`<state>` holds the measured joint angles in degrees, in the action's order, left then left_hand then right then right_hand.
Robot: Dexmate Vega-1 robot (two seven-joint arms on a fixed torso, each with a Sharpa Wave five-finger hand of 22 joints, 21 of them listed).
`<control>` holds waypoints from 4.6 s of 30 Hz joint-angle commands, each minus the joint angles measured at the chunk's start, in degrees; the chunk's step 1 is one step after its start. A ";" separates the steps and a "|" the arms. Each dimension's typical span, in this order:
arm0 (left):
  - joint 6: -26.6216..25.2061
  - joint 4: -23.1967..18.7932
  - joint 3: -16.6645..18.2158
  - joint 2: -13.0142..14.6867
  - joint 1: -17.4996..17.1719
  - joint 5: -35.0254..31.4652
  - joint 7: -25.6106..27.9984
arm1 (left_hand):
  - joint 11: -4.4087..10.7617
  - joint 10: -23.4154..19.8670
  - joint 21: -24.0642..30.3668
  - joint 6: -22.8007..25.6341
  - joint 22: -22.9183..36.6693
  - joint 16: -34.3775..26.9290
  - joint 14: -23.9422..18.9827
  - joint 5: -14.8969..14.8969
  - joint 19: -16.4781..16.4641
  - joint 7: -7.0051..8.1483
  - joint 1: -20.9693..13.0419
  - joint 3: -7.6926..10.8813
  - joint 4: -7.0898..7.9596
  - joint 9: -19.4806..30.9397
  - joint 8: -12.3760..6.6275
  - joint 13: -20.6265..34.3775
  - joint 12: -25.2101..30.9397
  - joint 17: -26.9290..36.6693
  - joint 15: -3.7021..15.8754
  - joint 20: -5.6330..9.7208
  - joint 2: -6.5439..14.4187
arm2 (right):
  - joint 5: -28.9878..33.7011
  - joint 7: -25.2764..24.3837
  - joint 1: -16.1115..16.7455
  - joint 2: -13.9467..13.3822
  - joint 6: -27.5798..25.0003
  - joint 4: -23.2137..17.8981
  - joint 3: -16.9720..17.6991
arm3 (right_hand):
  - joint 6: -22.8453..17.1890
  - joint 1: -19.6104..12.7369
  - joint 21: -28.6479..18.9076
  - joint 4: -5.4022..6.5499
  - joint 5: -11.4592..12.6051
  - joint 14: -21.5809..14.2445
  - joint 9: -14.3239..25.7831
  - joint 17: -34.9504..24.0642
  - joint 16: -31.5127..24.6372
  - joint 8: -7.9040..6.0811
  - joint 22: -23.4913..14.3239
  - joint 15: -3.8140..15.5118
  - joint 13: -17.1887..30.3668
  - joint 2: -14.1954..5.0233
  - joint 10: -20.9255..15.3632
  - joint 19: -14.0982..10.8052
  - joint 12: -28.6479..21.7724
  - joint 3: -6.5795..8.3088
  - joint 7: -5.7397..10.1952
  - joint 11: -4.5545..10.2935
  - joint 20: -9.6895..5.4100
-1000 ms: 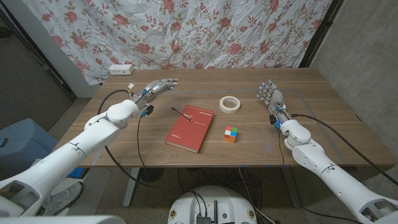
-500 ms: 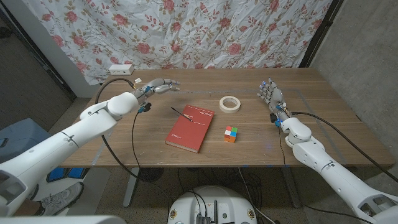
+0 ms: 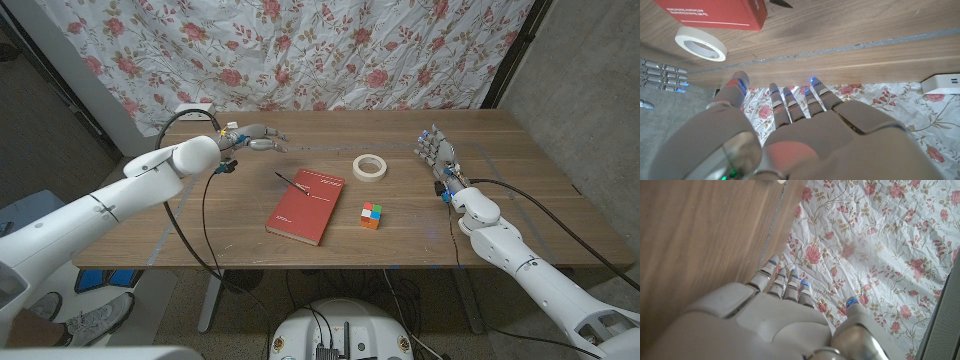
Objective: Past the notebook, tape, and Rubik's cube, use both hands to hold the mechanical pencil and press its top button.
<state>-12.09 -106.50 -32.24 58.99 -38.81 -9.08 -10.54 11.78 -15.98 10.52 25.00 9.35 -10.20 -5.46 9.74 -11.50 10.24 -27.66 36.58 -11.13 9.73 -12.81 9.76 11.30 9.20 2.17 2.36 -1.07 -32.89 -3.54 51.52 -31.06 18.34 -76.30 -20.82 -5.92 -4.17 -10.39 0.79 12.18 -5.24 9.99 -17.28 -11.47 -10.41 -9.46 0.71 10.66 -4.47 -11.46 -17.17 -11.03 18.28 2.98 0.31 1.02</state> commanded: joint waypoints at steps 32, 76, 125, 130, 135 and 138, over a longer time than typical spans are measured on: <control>0.21 -7.81 -4.86 1.35 6.43 -32.57 -22.68 | 0.80 -3.85 -0.37 -1.35 0.12 0.19 -0.75 0.34 -1.16 1.87 -15.94 -4.48 0.54 0.47 1.07 0.20 -0.93 0.34 9.37 6.29 -8.35 | 0.15 -0.46 -0.28 0.31 0.68 1.32 0.33 | -0.44 0.96 -0.51 -0.04 0.25 -0.86 0.18 0.78 -0.18 -0.42 -0.20 -0.42 0.15 -0.31 -1.04 -0.93 -0.19 0.85 -0.03 -0.18 -0.27; 4.68 -1.55 -6.78 -5.94 5.23 -41.14 -23.12 | 0.87 -12.15 0.25 3.25 0.20 -0.41 -2.27 0.48 3.16 1.49 -22.98 -8.98 1.34 0.42 0.17 0.29 -0.30 0.28 9.15 4.31 -4.40 | 0.55 -2.47 0.77 0.58 0.13 0.00 0.40 | -0.55 1.41 -0.46 0.02 0.14 -1.02 0.18 1.53 -0.31 -0.42 -0.20 -0.56 0.17 -0.36 -1.28 -0.97 -0.15 1.03 0.14 -0.43 -0.23; -0.85 -1.79 -8.18 -7.48 1.75 -43.09 -17.21 | 0.94 -22.48 1.13 13.86 0.38 -0.48 -10.15 0.74 -5.44 1.09 -28.01 -11.69 1.29 0.49 0.37 0.20 -0.12 0.32 9.55 3.64 1.44 | -0.19 -2.05 1.20 0.64 -0.34 0.26 0.38 | -2.32 1.81 -0.55 0.34 0.14 -1.10 0.23 2.02 -0.55 -0.86 -0.22 -0.90 0.20 -0.89 -1.62 -1.33 -0.20 1.35 0.08 -0.42 0.43; -1.00 -2.02 -8.32 -7.26 1.58 -43.83 -16.83 | 0.94 -24.79 1.13 16.10 0.42 -0.51 -11.59 0.69 -6.39 0.78 -28.75 -12.18 1.28 0.48 0.28 0.20 0.02 0.34 9.69 3.63 1.83 | -0.18 -2.10 1.03 0.88 -0.22 0.47 0.32 | -2.46 1.79 -0.55 0.32 0.13 -1.14 0.23 2.05 -0.60 -0.87 -0.23 -0.80 0.21 -0.92 -1.65 -1.35 -0.20 1.37 0.15 -0.35 0.49; -1.04 -1.73 -8.34 -7.39 1.42 -44.22 -15.90 | 0.97 -26.15 1.20 18.02 0.45 -0.50 -12.72 0.74 -7.25 0.45 -29.71 -12.31 1.16 0.46 0.17 0.18 -0.04 0.36 9.93 3.64 2.33 | -0.15 -2.17 1.01 1.11 -0.28 0.58 0.13 | -2.53 1.76 -0.57 0.30 0.13 -1.15 0.24 2.06 -0.64 -0.87 -0.23 -0.74 0.21 -0.99 -1.83 -1.42 -0.27 1.39 0.18 -0.48 0.55; -1.09 -1.48 -8.38 -7.62 1.33 -44.35 -15.32 | 0.98 -27.27 1.10 19.80 0.48 -0.43 -13.32 0.74 -7.46 0.57 -30.35 -12.46 1.11 0.46 -0.03 0.19 -0.04 0.36 9.99 3.69 2.58 | -0.19 -2.28 1.02 1.22 -0.27 0.65 0.14 | -2.59 1.77 -0.57 0.31 0.13 -1.19 0.24 2.06 -0.68 -0.87 -0.23 -0.70 0.22 -1.01 -1.87 -1.42 -0.28 1.40 0.18 -0.51 0.56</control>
<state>-12.74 -108.23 -40.62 51.61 -37.02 -52.62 -27.46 12.71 -42.06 11.43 43.18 9.55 -10.20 -17.79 10.18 -18.26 10.76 -56.82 24.43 -9.98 9.99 -12.26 9.86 10.87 9.49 2.36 2.35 1.31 -33.09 -5.69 52.69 -30.23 18.05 -75.95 -20.46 -7.88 -2.58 -10.61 0.95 12.18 -5.95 9.98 -15.14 -11.68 -11.08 -9.45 -0.01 10.81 -4.69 -12.69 -18.21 -11.03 19.24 3.08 -0.30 1.23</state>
